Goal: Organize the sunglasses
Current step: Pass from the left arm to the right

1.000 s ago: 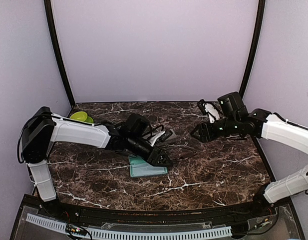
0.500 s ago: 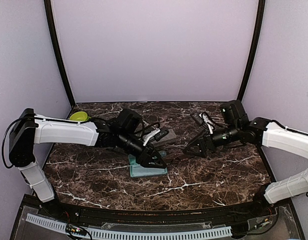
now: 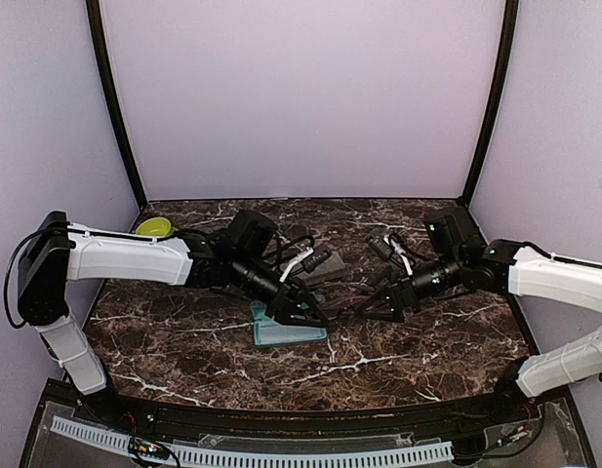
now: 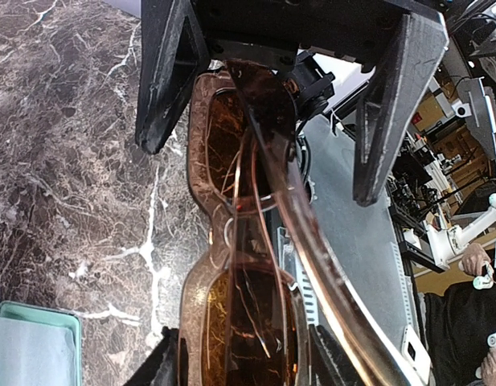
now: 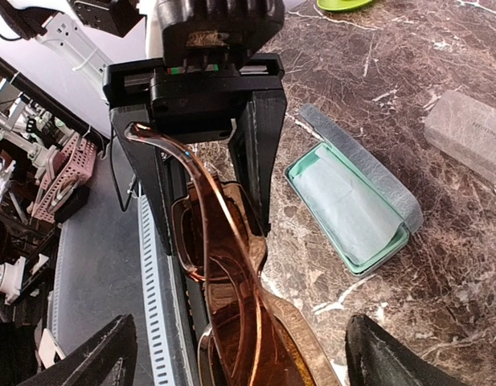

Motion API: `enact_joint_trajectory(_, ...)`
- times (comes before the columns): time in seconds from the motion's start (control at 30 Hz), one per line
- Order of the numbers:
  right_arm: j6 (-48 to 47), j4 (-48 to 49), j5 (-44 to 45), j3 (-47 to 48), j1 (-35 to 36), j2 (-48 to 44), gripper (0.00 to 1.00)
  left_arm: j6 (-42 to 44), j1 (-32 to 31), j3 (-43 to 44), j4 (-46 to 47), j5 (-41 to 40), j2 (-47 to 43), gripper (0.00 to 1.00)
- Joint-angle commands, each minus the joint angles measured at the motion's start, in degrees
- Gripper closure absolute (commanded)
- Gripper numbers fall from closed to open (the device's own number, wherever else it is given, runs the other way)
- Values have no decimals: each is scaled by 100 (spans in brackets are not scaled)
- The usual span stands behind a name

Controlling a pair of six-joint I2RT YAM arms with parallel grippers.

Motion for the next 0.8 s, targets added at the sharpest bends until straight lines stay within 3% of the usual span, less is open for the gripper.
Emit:
enact_joint_trajectory(0.0,2,226,-125,-121,61,-61,12,-84,31,-118,281,289,-172,95)
enact_joint_trajectory(0.47,-33,272,-228,-185,62,-162,38,-224,66,-270,504,542,-240,96)
enact_joint_trajectory(0.77,-35,282,-301,-192,62,-186,44,-273,88,-304,564,622,-224,96)
